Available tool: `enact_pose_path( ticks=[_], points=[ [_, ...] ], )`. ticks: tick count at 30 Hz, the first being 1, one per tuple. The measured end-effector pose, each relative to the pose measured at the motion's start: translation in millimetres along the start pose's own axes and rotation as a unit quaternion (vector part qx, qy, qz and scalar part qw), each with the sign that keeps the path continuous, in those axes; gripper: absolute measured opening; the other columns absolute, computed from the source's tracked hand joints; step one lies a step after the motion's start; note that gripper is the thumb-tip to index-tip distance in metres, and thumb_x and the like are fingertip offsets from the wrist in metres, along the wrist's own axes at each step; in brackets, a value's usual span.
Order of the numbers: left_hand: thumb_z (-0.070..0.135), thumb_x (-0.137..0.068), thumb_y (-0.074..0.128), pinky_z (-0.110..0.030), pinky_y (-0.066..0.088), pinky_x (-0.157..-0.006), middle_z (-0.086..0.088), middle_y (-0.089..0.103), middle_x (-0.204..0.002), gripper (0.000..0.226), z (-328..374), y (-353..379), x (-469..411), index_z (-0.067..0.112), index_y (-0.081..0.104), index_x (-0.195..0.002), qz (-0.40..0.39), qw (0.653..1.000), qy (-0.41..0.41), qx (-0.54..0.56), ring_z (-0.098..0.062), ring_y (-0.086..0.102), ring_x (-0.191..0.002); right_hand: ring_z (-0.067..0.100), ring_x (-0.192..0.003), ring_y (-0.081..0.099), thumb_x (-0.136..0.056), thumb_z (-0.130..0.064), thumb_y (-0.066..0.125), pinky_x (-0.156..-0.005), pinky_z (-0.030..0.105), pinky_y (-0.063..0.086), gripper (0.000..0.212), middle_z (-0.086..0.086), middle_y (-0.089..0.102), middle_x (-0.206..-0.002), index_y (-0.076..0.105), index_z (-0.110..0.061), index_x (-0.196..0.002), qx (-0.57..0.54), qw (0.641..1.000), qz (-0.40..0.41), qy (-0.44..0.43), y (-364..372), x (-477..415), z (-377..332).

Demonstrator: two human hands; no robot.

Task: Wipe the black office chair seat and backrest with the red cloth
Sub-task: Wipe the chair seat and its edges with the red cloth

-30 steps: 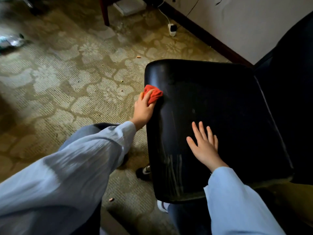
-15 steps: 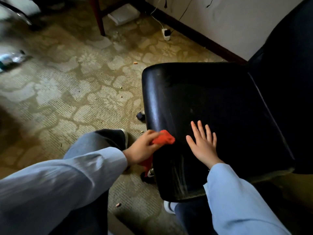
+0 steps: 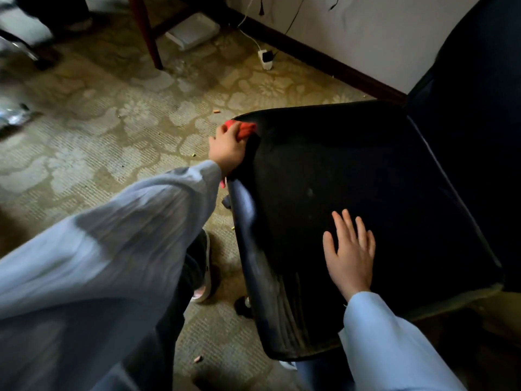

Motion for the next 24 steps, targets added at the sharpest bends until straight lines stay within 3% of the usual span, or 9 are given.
enact_pose_path(
  ticks=[3,6,9,12,15,17,19,24],
  points=[
    [0.032,-0.093,0.045,-0.044,0.031,-0.104,-0.011,0.028,-0.148,0.048,8,17,30,0.032,0.035,-0.14,0.02,0.998,0.014,-0.053,-0.041,0.035,-0.122,0.018,-0.145,0.008,-0.098,-0.038,0.033,-0.116,0.04,0.002,0.05,-0.005,0.021,-0.156,0.027,-0.027,-0.146,0.01,1.0,0.007,0.0,3,0,-1],
    [0.037,-0.093,0.043,-0.046,0.031,-0.101,-0.011,0.032,-0.148,0.045,16,30,72,0.033,0.04,-0.138,0.028,0.985,0.124,-0.117,-0.041,0.036,-0.124,0.021,-0.145,0.013,-0.092,-0.042,0.025,-0.116,0.043,0.005,0.056,-0.003,0.025,-0.154,0.03,-0.025,-0.145,0.019,1.0,0.02,-0.002,5,0,-1],
    [0.048,-0.089,0.034,-0.05,0.042,-0.09,-0.015,0.048,-0.137,0.048,17,41,125,0.031,0.052,-0.13,0.001,0.967,0.216,-0.132,-0.046,0.048,-0.11,0.024,-0.143,0.018,-0.088,-0.047,0.018,-0.115,0.045,0.009,0.062,-0.001,0.03,-0.153,0.034,-0.024,-0.143,0.021,0.999,0.031,-0.005,7,1,0],
    [0.046,-0.085,0.037,-0.047,0.051,-0.074,-0.014,0.058,-0.126,0.045,16,46,177,0.031,0.059,-0.122,-0.026,0.941,0.301,-0.149,-0.044,0.057,-0.094,0.025,-0.142,0.022,-0.086,-0.049,0.016,-0.114,0.045,0.011,0.065,0.0,0.033,-0.151,0.038,-0.023,-0.142,0.013,0.999,0.041,-0.009,6,1,0],
    [0.043,-0.084,0.039,-0.046,0.053,-0.076,-0.011,0.06,-0.12,0.044,19,42,211,0.031,0.056,-0.122,-0.118,0.907,0.386,-0.117,-0.038,0.059,-0.091,0.021,-0.143,0.019,-0.088,-0.046,0.019,-0.115,0.041,0.007,0.061,-0.003,0.031,-0.152,0.038,-0.025,-0.142,-0.018,0.999,0.032,-0.009,5,0,4],
    [0.04,-0.084,0.04,-0.041,0.05,-0.083,-0.01,0.061,-0.115,0.044,25,33,209,0.027,0.056,-0.122,-0.16,0.908,0.383,-0.062,-0.034,0.059,-0.093,0.021,-0.142,0.022,-0.087,-0.043,0.022,-0.114,0.039,0.009,0.059,-0.001,0.037,-0.149,0.044,-0.021,-0.138,-0.078,0.996,0.043,-0.015,-1,-1,7],
    [0.034,-0.085,0.043,-0.038,0.047,-0.087,-0.01,0.06,-0.112,0.041,32,22,186,0.021,0.057,-0.122,-0.147,0.933,0.328,0.009,-0.031,0.059,-0.098,0.021,-0.14,0.028,-0.088,-0.036,0.029,-0.114,0.039,0.013,0.053,0.001,0.043,-0.145,0.05,-0.017,-0.134,-0.124,0.991,0.053,-0.022,-7,-1,12],
    [0.045,-0.081,0.037,-0.04,0.04,-0.097,-0.012,0.053,-0.122,0.052,49,5,88,0.026,0.052,-0.127,0.0,0.976,0.217,-0.001,-0.035,0.051,-0.108,0.02,-0.14,0.026,-0.094,-0.029,0.034,-0.114,0.041,0.015,0.045,0.0,0.041,-0.147,0.047,-0.019,-0.136,-0.058,0.997,0.058,0.006,-19,-5,46]
  ],
)
Point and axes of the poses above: each hand's wrist, its own x-axis away from the middle knuckle, its own y-axis out of the palm, z = x × y, the point moved 3 cm from there along -x, towards the middle knuckle
